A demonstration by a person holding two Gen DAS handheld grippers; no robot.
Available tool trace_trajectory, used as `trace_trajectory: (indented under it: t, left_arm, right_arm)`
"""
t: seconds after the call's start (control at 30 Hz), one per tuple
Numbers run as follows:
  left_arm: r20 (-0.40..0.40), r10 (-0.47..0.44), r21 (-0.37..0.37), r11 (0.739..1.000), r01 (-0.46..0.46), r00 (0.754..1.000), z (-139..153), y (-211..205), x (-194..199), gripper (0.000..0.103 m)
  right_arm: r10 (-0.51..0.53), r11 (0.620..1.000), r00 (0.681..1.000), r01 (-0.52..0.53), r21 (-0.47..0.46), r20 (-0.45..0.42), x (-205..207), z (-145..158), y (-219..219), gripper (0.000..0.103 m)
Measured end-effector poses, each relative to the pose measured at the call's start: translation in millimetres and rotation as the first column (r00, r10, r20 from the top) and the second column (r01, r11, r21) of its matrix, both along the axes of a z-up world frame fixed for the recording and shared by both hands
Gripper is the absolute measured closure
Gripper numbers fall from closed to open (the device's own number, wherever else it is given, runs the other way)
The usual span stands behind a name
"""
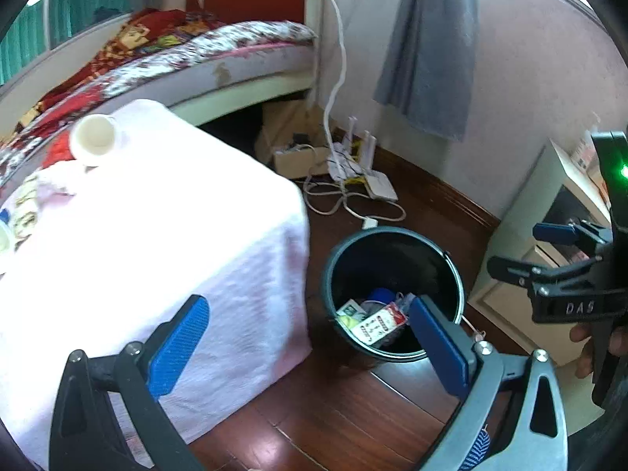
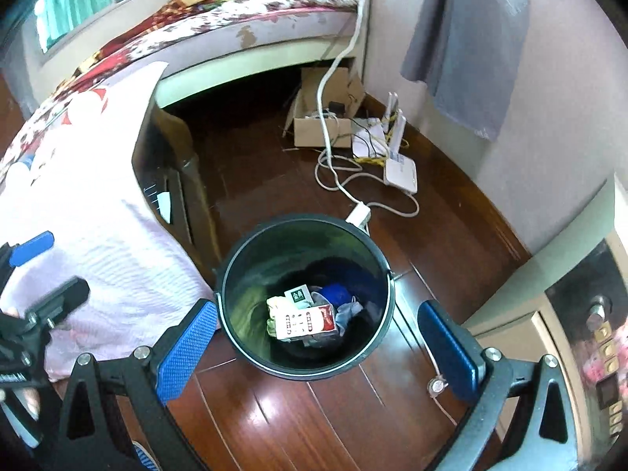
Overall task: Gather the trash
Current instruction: 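Move both tools back toward the trash items on the bed, then grasp the blue-white paper cup with left tool while right tool grasps the white tissue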
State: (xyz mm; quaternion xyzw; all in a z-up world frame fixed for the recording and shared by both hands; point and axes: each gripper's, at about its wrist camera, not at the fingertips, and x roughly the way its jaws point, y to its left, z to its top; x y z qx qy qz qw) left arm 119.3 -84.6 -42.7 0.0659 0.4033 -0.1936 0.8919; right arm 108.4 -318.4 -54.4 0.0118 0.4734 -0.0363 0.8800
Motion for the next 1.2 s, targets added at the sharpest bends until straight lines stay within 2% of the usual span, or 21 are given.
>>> trace_trajectory:
  t: [0.17, 0.33, 0.47, 0.6, 0.77, 0.83, 0.93, 1.07, 1.2]
  left_arm:
    - [0.034, 0.080, 0.008, 0.997, -0.080, 0.996, 11, 31, -1, 0.001]
    - [0.070, 0.118, 0.003, 0.993, -0.118, 0.991, 21, 58, -4, 0.001]
    - [0.120, 0.185, 0.058, 0.979, -0.193, 0.975, 24, 80, -5, 0.001]
    - [0.138, 0.251, 0.047, 0.965, -0.259, 0.958, 28, 115, -3, 0.001]
    - [0.150, 0.355, 0.023, 0.932, -0.362, 0.923, 29, 170, 2, 0.005]
    - [0.147, 0.383, 0.010, 0.921, -0.388, 0.912, 28, 190, 6, 0.012]
    - [0.134, 0.450, -0.010, 0.892, -0.452, 0.883, 26, 225, 17, 0.022]
    - [0.113, 0.538, -0.064, 0.843, -0.534, 0.835, 21, 268, 38, 0.026]
    - [0.085, 0.567, -0.037, 0.824, -0.566, 0.820, 11, 287, 70, 0.028]
  right_arm:
    - [0.061, 0.998, 0.998, -0.062, 0.030, 0.035, 3, 14, 27, 0.000]
    - [0.114, 0.992, 0.991, -0.117, 0.042, 0.077, 15, 27, 58, 0.000]
    - [0.160, 0.985, 0.981, -0.167, 0.053, 0.111, 28, 36, 89, 0.000]
    - [0.217, 0.973, 0.964, -0.227, 0.051, 0.153, 40, 45, 124, 0.000]
    - [0.300, 0.947, 0.926, -0.319, 0.049, 0.230, 54, 45, 175, 0.000]
    - [0.336, 0.936, 0.922, -0.350, 0.045, 0.192, 63, 42, 194, 0.000]
    - [0.377, 0.919, 0.904, -0.393, 0.041, 0.202, 74, 46, 217, 0.000]
    - [0.404, 0.906, 0.887, -0.421, 0.032, 0.223, 104, 50, 244, 0.000]
    - [0.437, 0.890, 0.875, -0.454, 0.043, 0.207, 145, 47, 280, 0.000]
